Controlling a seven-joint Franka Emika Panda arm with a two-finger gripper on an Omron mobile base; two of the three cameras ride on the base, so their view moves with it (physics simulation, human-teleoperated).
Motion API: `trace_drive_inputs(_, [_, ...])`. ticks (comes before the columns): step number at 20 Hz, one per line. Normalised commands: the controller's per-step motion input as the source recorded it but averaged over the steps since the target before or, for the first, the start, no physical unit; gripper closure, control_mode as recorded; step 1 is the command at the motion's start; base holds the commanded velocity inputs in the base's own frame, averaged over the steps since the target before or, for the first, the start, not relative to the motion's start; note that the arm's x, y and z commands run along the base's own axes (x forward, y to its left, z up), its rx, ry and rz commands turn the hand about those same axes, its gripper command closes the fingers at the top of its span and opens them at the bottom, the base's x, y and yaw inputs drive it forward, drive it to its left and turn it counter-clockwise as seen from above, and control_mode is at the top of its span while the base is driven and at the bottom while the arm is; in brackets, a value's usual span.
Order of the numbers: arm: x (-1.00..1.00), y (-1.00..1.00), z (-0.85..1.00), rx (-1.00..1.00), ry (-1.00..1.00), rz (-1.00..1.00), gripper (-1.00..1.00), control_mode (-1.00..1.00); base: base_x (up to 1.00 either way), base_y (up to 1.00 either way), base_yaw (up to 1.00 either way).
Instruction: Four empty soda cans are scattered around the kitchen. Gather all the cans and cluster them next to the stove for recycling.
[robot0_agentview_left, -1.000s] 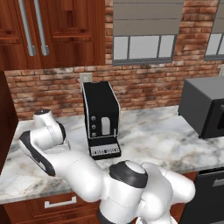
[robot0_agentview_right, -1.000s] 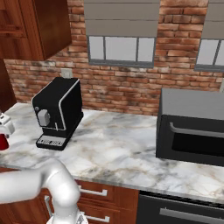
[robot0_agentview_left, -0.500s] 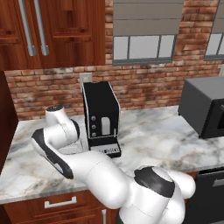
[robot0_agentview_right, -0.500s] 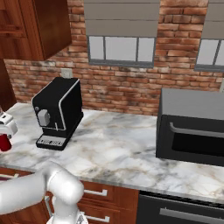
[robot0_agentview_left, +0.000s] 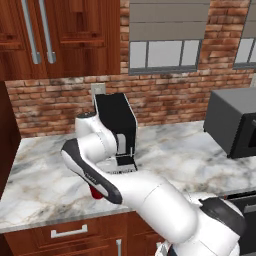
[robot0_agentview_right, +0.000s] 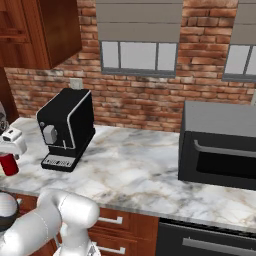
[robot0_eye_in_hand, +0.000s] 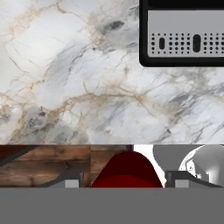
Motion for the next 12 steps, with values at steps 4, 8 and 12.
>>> trace_drive_inputs(4, [-0.36, -0.86, 0.25, 0.0, -0.01, 0.05, 1.0, -1.0, 0.0, 0.0, 0.0])
trace_drive_inputs(8, [-0.31, -0.92, 0.16, 0.01, -0.04, 0.06, 1.0, -1.0, 0.0, 0.0, 0.0])
trace_drive_inputs(12, [-0.22, -0.98, 0.08, 0.05, -0.09, 0.06, 1.0, -1.0, 0.0, 0.0, 0.0])
